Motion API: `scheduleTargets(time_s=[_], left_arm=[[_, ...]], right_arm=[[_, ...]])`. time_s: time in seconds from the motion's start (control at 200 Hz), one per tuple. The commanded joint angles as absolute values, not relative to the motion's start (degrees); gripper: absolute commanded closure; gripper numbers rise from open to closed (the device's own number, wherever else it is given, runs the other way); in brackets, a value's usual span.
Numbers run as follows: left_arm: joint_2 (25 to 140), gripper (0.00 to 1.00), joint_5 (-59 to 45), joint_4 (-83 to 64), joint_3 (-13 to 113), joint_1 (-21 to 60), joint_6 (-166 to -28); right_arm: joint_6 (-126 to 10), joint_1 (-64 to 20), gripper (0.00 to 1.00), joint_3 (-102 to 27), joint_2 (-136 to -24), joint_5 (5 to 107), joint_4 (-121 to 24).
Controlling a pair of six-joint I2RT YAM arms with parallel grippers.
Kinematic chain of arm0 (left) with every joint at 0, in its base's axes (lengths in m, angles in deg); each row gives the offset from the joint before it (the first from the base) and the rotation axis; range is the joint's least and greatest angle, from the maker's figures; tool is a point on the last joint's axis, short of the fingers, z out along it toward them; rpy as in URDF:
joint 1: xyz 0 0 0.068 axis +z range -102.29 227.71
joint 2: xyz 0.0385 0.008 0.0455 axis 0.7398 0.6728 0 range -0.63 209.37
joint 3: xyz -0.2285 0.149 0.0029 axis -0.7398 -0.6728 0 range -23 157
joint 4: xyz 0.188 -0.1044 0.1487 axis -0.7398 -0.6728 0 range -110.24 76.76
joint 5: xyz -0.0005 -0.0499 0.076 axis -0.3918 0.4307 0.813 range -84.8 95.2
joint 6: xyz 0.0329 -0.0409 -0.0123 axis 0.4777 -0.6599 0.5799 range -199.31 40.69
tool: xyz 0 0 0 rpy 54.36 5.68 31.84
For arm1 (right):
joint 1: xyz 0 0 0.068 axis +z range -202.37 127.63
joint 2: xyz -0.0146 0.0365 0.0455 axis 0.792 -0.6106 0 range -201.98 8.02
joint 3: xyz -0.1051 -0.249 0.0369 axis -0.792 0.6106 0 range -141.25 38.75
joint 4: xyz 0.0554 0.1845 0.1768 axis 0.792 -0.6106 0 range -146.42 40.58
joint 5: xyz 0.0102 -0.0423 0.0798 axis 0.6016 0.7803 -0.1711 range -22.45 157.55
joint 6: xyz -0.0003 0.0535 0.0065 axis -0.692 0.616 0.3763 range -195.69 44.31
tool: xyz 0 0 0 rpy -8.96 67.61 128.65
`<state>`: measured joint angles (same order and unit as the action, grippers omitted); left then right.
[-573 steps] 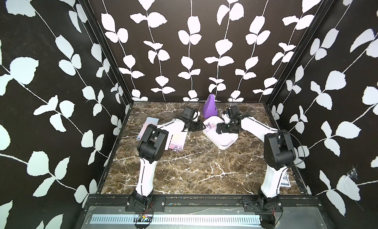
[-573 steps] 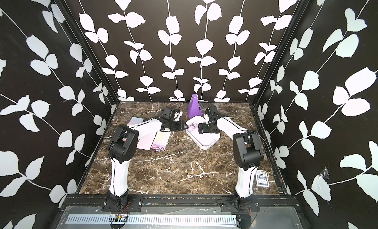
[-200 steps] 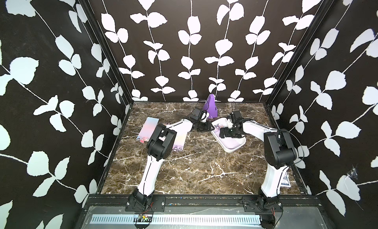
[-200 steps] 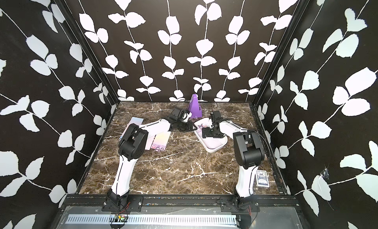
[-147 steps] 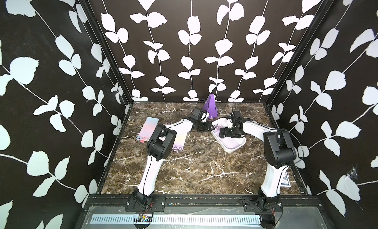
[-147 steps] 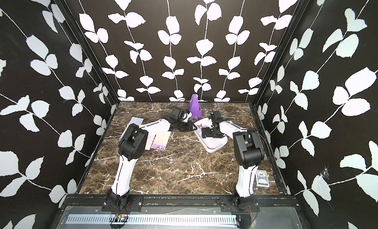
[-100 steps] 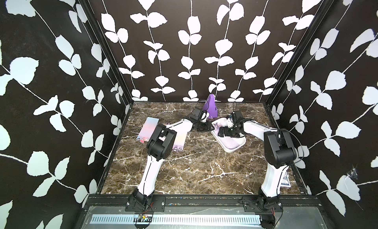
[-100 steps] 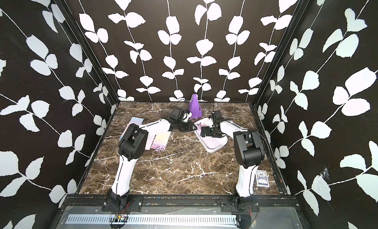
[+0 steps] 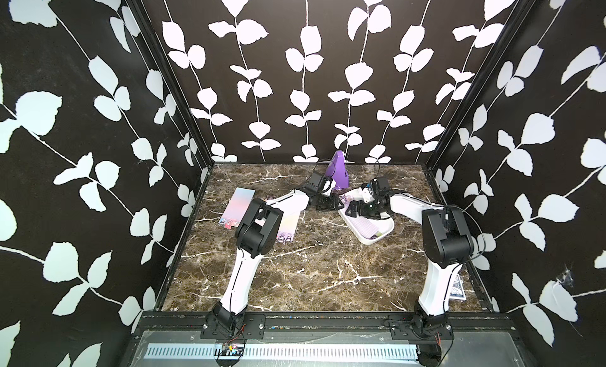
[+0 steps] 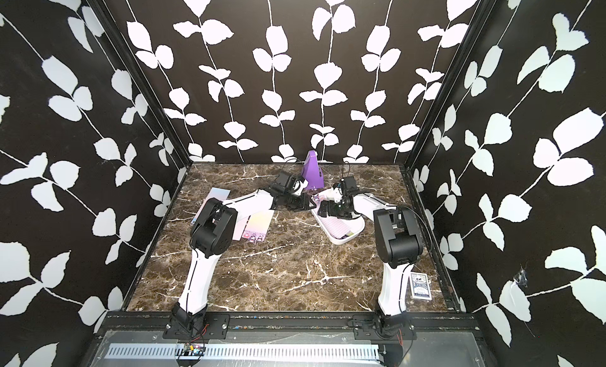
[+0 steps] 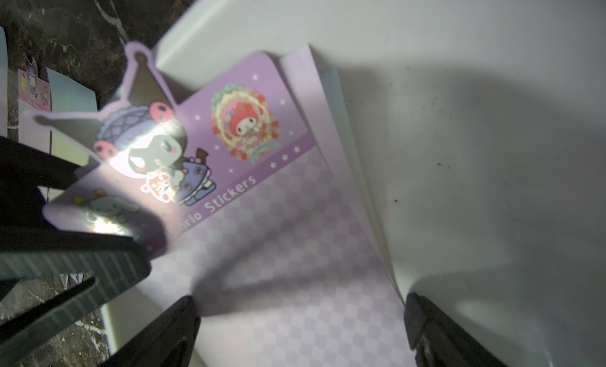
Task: Take the stickers out of the storage box
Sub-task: Adjust the storage box at the center of the board, then pick up the sticker from the storage box.
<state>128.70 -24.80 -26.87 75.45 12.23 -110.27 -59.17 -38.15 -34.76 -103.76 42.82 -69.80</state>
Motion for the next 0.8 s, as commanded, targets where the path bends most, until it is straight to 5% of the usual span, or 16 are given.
scheduleTargets(time_s=[0.0, 0.795], left_arm=[[125.48, 0.59, -25.23, -31.87, 78.72, 12.2, -107.27], [122.76, 0.6, -25.44, -29.21, 79.0, 15.51, -109.13]], right_arm=[[-58.74, -37.65, 0.01, -34.02, -106.85, 42.04, -72.95], [-58.77, -37.74, 0.01, -34.99, -107.26, 42.54, -73.92]])
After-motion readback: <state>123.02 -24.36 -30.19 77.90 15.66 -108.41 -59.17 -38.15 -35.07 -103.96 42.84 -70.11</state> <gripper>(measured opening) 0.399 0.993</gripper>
